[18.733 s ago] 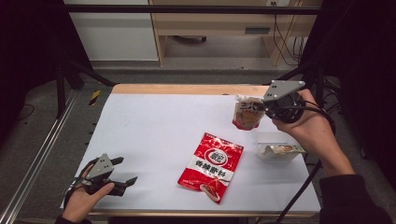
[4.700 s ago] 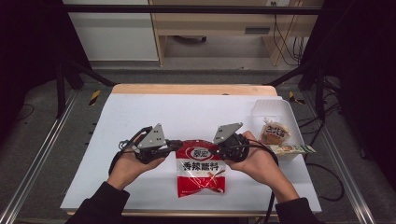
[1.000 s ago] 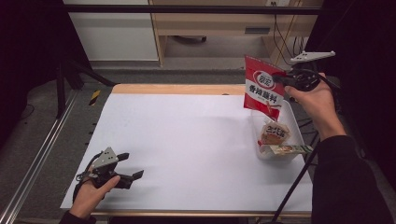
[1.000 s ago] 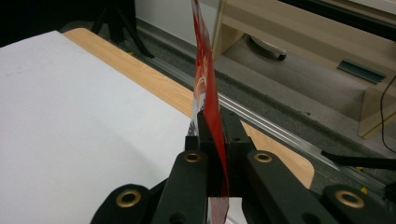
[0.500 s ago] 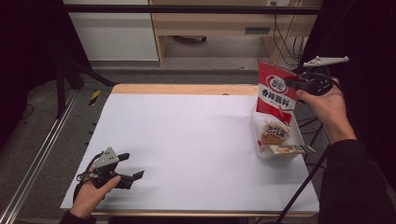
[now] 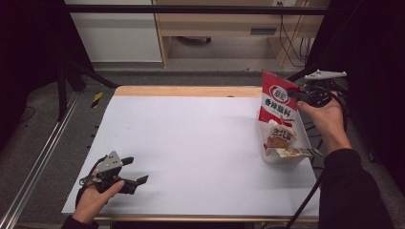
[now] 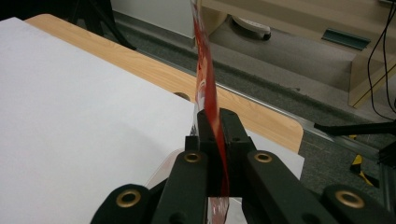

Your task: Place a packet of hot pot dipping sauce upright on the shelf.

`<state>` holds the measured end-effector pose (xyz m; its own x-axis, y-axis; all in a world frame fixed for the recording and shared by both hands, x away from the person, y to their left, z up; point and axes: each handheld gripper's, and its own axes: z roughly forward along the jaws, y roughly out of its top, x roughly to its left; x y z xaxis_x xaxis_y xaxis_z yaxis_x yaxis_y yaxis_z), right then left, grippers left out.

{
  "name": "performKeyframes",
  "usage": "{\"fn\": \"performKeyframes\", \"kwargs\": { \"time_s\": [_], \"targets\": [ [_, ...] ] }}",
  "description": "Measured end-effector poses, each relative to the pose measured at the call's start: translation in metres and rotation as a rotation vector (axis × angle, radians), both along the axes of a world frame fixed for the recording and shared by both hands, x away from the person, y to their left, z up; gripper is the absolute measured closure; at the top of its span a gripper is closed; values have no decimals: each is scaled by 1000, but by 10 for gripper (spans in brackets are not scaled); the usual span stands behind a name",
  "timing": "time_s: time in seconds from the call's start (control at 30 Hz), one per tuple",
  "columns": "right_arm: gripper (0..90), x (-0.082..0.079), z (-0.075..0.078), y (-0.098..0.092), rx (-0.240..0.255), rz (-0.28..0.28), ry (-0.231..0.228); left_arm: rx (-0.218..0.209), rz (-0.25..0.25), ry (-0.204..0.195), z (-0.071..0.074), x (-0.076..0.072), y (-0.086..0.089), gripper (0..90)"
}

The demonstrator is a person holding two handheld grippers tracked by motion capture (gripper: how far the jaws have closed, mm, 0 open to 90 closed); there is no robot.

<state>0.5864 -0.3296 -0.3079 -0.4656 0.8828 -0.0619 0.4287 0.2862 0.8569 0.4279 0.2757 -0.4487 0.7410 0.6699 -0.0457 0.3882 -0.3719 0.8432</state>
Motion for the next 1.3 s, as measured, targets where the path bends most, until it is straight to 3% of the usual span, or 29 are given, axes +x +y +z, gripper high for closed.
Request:
{"fn": "performKeyframes", "kwargs": {
  "time_s": [0.2,0.4,0.63,0.93,1.07,1.3],
  "targets": [
    [897,-7,-13,-9,62,-34,-3,7,-9,4,-1,0,-2,78],
    [895,-18,-19,-13,71,-57,-1,8,-9,-3,0,-2,-3,79],
    [893,-27,-21,-15,52,-72,23,24,-10,-7,0,-3,-3,81],
    [877,-36,-26,-21,-9,-99,64,28,-16,-4,-1,-3,-4,81],
    [847,-39,-26,-23,-37,-108,58,34,-20,-2,-1,-3,-6,81],
    [743,-40,-25,-25,-45,-121,53,33,-19,-3,-2,-2,-5,81]
  ]
}}
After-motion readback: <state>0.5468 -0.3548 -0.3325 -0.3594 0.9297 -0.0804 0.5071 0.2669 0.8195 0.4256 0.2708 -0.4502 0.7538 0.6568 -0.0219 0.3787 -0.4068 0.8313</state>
